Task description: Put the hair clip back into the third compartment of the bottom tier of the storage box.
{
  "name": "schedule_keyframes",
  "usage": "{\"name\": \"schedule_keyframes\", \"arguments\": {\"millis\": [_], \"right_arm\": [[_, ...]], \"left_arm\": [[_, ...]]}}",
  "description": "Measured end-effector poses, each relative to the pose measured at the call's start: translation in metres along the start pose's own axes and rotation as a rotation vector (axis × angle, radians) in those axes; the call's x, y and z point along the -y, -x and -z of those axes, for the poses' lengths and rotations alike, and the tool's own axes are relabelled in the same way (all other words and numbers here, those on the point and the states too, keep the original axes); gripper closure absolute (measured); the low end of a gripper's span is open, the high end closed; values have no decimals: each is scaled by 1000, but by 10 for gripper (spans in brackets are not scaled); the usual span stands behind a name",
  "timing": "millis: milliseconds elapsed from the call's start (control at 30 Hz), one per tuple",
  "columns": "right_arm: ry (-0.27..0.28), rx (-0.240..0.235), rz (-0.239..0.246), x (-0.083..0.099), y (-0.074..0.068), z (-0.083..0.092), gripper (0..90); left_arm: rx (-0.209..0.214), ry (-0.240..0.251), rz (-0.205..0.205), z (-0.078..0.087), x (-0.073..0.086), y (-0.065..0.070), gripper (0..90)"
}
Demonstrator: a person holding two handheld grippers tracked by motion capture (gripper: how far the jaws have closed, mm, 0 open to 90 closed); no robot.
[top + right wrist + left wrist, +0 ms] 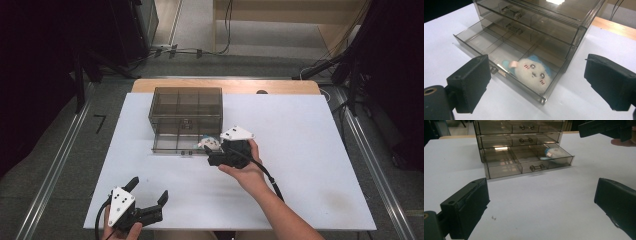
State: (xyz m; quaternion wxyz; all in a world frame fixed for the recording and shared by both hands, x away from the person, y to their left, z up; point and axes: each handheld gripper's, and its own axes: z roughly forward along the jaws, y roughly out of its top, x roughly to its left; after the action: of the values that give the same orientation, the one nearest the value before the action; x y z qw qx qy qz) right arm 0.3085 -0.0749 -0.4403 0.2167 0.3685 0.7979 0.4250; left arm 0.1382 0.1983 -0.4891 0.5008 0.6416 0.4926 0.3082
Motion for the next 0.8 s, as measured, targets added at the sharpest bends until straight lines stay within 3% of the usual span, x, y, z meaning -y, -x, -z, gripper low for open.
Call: {"name": "schedule_keyframes", "arguments": {"millis": [467, 800], "right_arm": [[32, -42, -18, 12, 8, 30, 57], [44, -12, -25, 23, 18, 55, 56]], "left_arm": [[-2, -5, -5, 0, 0, 0, 0], [-2, -6, -8, 0, 0, 1, 0]]}}
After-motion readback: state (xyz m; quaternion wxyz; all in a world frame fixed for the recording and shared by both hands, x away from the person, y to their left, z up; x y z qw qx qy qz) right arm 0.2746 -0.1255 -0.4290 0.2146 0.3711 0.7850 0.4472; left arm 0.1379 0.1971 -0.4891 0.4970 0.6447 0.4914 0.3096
